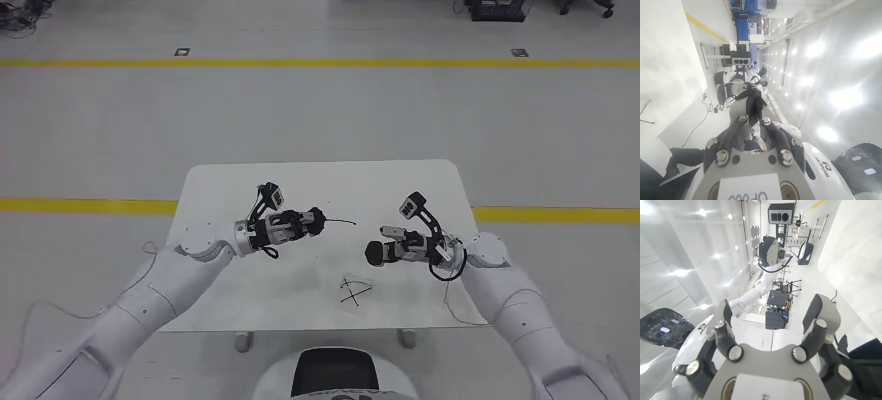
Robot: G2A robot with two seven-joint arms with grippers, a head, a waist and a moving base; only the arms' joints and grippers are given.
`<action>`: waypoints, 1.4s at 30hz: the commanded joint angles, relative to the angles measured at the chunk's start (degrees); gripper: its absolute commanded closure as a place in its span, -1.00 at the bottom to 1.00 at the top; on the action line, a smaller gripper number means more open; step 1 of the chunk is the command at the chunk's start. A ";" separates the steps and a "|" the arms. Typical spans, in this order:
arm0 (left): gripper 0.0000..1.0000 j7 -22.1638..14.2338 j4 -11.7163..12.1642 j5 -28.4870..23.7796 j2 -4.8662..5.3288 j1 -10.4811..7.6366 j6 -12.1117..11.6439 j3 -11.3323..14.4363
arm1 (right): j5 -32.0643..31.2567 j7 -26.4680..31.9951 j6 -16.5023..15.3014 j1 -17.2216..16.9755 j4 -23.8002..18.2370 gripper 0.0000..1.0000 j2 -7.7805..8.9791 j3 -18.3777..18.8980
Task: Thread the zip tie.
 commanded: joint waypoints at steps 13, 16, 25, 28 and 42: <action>1.00 -4.28 -0.55 -5.90 -0.79 2.77 4.57 -0.40 | -2.16 -1.04 0.00 -0.46 -3.75 -1.00 -0.58 1.31; 1.00 -5.20 -0.69 -2.54 -0.90 2.19 2.74 -0.62 | -2.37 -0.76 0.00 -0.77 -4.82 -1.00 -0.80 1.87; 1.00 -3.72 -1.84 -1.29 -0.88 2.97 3.48 -0.93 | -1.30 -1.82 0.00 -2.04 -6.29 -1.00 -0.78 2.03; 1.00 -3.72 -2.24 -0.59 -0.73 3.66 3.81 -1.57 | -1.07 -0.27 0.00 -2.39 -6.47 -1.00 -0.67 2.59; 1.00 -3.82 -3.07 -0.42 -1.09 5.54 5.14 -3.19 | 1.49 0.00 0.00 -2.89 -4.25 0.16 -1.07 2.09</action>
